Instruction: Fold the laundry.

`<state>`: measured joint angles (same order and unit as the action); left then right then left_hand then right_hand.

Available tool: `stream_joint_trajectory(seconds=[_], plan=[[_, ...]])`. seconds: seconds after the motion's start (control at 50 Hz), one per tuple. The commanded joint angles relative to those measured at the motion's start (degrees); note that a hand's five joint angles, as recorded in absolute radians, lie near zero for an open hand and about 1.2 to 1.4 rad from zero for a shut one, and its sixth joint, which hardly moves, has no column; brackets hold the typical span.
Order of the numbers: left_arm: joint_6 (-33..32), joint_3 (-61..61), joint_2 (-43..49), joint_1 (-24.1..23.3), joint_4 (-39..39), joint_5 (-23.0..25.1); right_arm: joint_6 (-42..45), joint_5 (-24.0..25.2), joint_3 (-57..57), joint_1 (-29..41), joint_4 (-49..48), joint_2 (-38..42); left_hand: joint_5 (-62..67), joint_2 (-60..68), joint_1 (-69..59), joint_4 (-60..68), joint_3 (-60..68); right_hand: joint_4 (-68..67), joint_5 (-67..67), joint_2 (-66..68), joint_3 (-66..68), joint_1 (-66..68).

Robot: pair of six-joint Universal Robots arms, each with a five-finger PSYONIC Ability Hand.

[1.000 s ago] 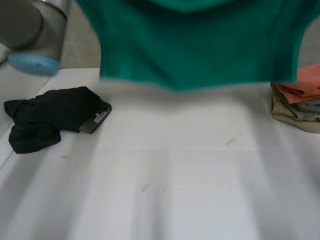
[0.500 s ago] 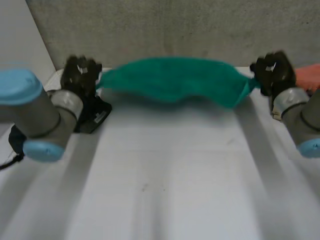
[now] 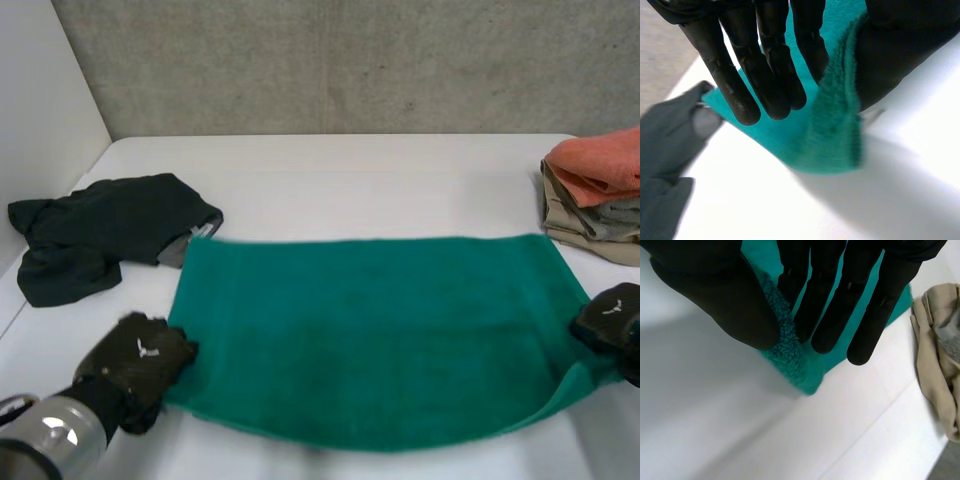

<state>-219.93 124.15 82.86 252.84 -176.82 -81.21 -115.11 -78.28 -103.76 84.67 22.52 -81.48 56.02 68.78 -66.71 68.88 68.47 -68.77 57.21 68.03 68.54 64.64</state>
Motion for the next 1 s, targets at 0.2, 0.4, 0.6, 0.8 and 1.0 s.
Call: stream_joint_trajectory(seconds=[0.2,0.4,0.6,0.8,1.0], plan=[[-0.41,-23.74,24.77,-2.61,-10.91,2.55,-10.31,-2.31,6.89,5.68,-22.68,12.92,13.98,11.22,-13.29,11.12,11.53,-11.23,12.79,11.97,11.46,15.36],[-0.85,-42.66,42.28,-6.74,-11.00,-7.82,-11.01,-5.22,12.96,8.58,-39.03,20.75,13.98,11.22,-13.29,11.12,11.53,-11.23,12.79,11.97,11.46,15.36],[-0.50,-50.58,48.00,-7.88,-11.44,-10.64,-12.42,-6.18,21.05,10.43,-42.99,29.97,13.98,11.22,-13.29,11.12,11.53,-11.23,12.79,11.97,11.46,15.36],[-0.85,-55.42,51.08,-8.77,-11.44,-14.41,-12.42,-14.08,26.32,11.66,-42.73,34.29,13.98,11.22,-13.29,11.12,11.53,8.51,-6.95,-7.78,-8.29,-4.38],[-0.33,-54.28,50.03,-12.72,-11.00,-20.83,-15.14,-15.24,24.31,12.10,-41.42,30.34,-50.59,-53.35,51.28,-53.45,-53.04,47.41,-45.85,-46.68,-47.19,-43.28]])
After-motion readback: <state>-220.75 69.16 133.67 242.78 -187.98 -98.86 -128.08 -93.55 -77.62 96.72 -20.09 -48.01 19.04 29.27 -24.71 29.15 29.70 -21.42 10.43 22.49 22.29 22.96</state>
